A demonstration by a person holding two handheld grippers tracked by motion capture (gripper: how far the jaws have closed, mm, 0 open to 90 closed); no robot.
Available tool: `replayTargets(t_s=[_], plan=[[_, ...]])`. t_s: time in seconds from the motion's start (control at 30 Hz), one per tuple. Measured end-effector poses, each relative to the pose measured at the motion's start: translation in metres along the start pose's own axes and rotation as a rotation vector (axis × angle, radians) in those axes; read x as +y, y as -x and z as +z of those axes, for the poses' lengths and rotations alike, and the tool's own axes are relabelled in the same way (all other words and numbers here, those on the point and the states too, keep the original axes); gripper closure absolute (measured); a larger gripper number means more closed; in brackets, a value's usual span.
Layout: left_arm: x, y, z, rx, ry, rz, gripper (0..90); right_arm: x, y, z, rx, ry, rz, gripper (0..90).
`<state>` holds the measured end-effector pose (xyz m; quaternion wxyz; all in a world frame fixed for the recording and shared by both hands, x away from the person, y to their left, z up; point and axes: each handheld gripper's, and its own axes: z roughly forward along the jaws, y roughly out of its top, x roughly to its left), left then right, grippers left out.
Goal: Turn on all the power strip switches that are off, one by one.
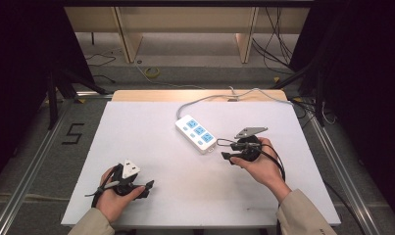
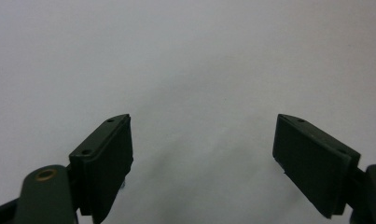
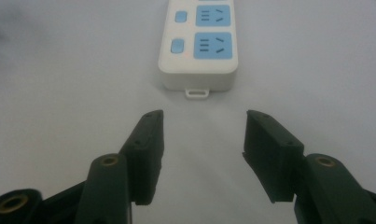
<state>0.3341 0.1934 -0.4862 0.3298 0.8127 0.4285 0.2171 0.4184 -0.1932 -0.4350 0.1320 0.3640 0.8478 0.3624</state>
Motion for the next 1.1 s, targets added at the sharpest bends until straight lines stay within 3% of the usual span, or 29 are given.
replayTargets(t_s=[0.27,0.8,1.1], plan=[[0.000,0.000,0.000,0.004,-0.002,-0.001,19.9,-0.015,0.001,-0.012,-0.029,0.031,-0.004,43.4],[-0.001,-0.001,0.000,0.007,-0.003,-0.006,19.9,-0.050,0.000,-0.024,-0.036,0.084,0.028,37.6],[-0.001,-0.004,0.002,0.009,-0.009,-0.004,19.6,-0.057,-0.002,-0.024,-0.036,0.085,0.029,36.8]])
